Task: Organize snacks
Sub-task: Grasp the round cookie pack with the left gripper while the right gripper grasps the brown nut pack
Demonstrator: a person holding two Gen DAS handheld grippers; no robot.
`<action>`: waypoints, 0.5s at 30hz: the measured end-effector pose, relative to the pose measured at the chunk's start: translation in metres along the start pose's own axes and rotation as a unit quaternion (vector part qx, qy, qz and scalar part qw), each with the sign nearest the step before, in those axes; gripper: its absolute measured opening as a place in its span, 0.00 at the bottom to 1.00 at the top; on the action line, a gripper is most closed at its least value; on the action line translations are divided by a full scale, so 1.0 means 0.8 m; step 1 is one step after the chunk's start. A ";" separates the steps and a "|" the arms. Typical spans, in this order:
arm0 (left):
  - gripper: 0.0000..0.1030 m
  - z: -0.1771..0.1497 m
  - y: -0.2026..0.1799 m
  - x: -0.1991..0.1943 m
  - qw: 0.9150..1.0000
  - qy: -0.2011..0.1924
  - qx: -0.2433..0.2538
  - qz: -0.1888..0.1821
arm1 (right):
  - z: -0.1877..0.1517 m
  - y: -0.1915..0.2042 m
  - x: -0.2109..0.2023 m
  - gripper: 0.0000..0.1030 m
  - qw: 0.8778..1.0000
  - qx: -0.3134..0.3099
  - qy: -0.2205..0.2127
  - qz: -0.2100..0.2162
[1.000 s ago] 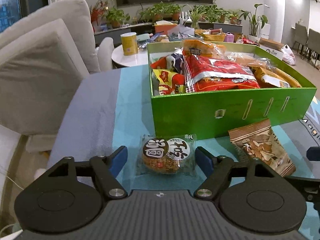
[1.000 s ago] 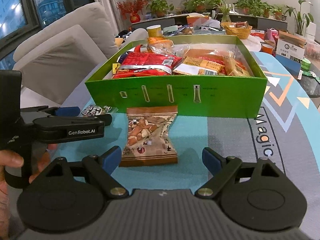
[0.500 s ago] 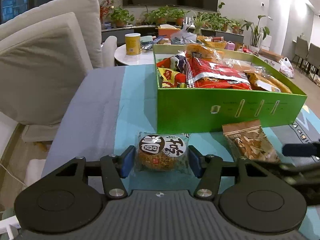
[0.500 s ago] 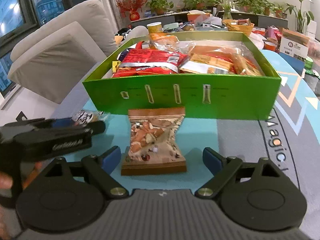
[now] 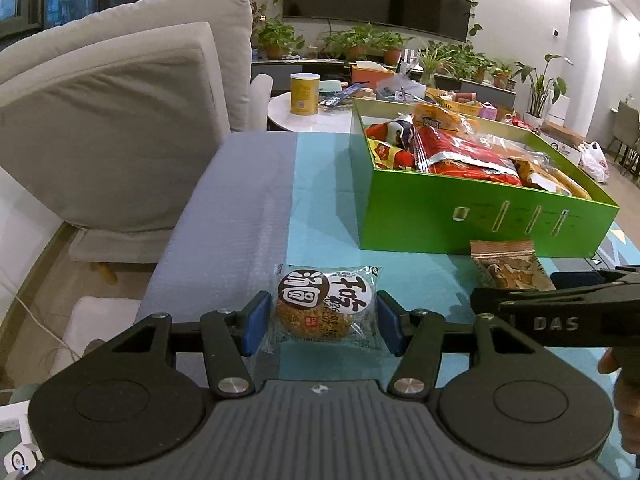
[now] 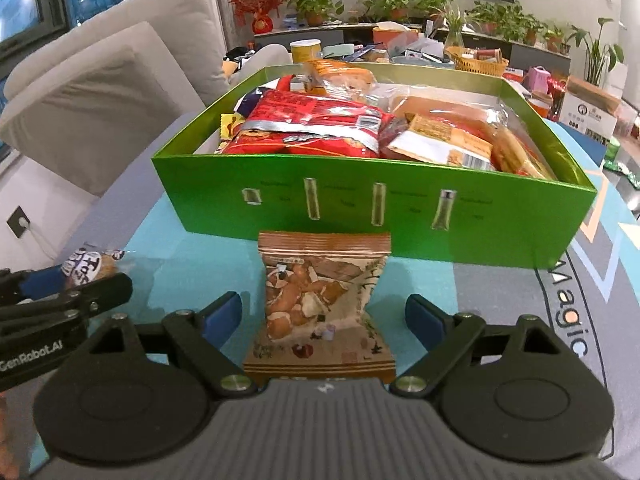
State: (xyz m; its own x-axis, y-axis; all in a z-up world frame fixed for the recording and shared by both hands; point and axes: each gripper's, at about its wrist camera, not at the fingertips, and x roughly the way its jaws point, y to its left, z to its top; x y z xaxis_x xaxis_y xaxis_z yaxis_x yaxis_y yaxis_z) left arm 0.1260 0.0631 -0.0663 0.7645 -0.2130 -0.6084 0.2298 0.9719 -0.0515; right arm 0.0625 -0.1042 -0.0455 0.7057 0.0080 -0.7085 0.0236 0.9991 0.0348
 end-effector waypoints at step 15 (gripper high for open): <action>0.52 -0.005 -0.016 -0.035 1.000 -0.013 0.006 -0.007 | -0.010 -0.005 -0.035 0.55 1.000 0.012 -0.023 0.004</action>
State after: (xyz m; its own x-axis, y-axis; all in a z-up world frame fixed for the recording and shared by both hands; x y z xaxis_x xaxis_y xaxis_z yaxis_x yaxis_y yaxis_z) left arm 0.0994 0.0572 -0.0515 0.7767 -0.2283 -0.5871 0.2472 0.9677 -0.0494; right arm 0.0373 -0.1079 -0.0313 0.7383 0.0143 -0.6744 0.0340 0.9977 0.0583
